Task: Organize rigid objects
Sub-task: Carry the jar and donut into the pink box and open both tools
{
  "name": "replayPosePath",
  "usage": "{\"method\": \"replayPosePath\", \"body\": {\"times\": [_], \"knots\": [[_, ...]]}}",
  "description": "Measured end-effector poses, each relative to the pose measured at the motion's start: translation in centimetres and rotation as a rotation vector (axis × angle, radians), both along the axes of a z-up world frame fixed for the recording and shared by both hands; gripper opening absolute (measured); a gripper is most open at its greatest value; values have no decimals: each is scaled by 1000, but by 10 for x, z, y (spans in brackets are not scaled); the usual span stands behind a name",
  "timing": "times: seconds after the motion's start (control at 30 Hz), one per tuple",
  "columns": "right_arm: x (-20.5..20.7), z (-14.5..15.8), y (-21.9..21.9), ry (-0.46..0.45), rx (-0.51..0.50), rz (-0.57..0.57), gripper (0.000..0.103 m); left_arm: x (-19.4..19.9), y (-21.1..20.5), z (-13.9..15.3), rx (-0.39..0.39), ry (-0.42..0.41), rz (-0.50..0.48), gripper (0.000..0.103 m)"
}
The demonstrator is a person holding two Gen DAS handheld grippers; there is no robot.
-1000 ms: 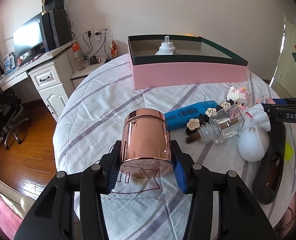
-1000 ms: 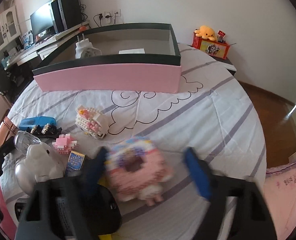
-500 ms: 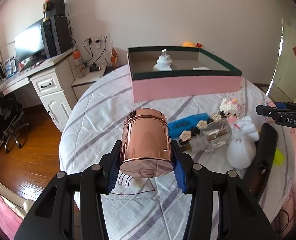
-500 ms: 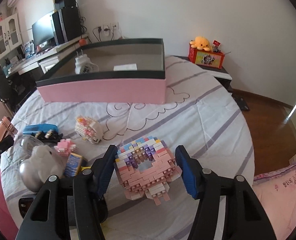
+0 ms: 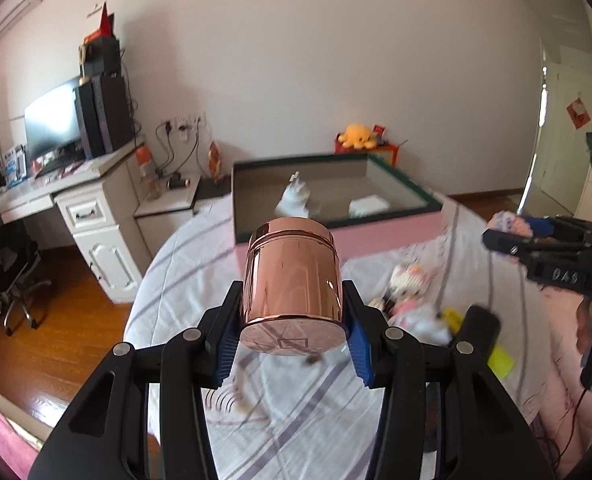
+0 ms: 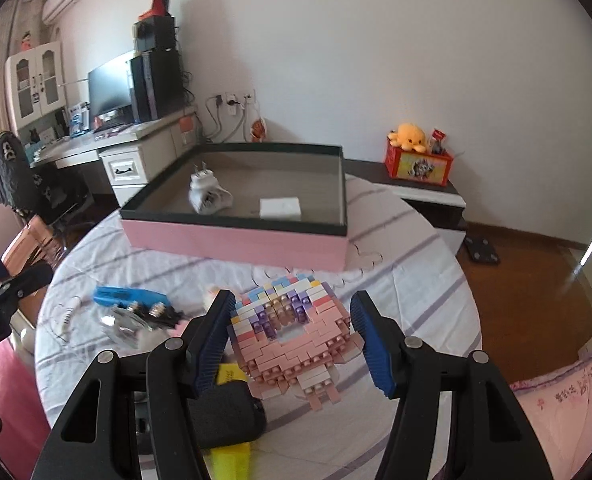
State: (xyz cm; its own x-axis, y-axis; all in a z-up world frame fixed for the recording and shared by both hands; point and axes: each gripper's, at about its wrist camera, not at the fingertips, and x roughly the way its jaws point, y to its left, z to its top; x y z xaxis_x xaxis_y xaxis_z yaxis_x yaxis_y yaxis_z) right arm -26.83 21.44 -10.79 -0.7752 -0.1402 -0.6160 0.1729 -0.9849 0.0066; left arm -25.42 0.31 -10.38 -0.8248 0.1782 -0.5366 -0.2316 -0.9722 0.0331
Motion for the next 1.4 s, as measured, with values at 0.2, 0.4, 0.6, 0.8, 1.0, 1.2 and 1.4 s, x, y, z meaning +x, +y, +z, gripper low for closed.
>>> {"method": "replayPosePath", "body": {"times": [0.2, 0.4, 0.6, 0.8, 1.0, 1.2, 1.4], "knots": [[2, 23, -7, 55, -3, 22, 61, 0, 19, 35, 4, 79, -47, 47], [-6, 50, -16, 114, 1, 48, 61, -14, 35, 63, 2, 134, -80, 47], [-30, 64, -23, 132, 18, 71, 61, -41, 51, 74, -15, 142, -103, 47], [-69, 67, -29, 122, 43, 86, 61, -91, 68, 76, -43, 116, -127, 47], [-118, 57, -27, 89, 65, 95, 61, -157, 86, 66, -68, 51, -145, 47], [-176, 38, -25, 20, 81, 95, 61, -217, 99, 45, -75, -35, -172, 47], [-228, 11, -25, -77, 106, 108, 61, -268, 105, 14, -105, -140, -157, 47]]}}
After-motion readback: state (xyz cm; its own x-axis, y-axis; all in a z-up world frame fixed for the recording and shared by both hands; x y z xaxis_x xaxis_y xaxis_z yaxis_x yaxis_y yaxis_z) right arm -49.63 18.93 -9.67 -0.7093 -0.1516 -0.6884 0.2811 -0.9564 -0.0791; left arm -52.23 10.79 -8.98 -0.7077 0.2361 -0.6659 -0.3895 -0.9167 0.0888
